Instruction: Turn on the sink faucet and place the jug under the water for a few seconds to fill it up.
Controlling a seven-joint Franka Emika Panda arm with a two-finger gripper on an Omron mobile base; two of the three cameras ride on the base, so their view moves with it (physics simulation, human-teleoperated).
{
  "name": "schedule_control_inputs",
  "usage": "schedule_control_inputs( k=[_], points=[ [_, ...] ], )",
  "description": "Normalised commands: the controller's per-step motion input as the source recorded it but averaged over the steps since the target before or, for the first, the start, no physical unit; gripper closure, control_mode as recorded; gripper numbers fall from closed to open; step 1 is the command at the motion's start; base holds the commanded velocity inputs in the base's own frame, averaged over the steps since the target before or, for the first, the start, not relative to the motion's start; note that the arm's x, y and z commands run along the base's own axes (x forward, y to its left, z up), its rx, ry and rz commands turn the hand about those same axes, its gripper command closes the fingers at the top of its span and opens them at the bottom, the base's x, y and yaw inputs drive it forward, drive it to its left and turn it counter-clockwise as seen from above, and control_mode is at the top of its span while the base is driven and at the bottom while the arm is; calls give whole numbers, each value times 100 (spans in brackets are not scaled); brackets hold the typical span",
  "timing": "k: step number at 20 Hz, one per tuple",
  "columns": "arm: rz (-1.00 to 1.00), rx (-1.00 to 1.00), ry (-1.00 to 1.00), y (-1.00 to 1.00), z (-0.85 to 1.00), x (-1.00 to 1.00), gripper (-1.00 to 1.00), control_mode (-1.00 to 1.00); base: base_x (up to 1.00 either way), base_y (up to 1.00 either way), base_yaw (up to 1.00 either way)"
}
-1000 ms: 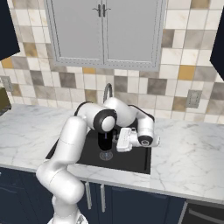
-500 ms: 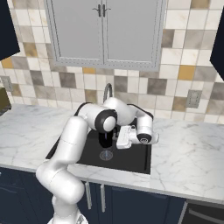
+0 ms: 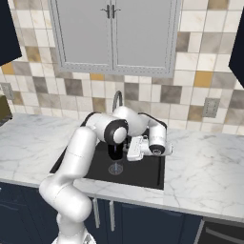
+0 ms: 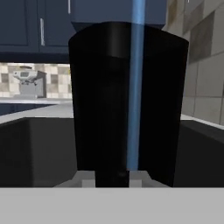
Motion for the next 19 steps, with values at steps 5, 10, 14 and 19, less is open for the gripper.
schedule_control_inputs(
  k=[5,10,14,19],
  points=[
    [0,0,1,0,-6,12,100,-100,0,0,0],
    [0,0,2,0,-7,13,100,-100,0,0,0],
    [0,0,3,0,-8,11,100,-100,0,0,0],
    [0,0,4,0,-8,13,100,-100,0,0,0]
  ],
)
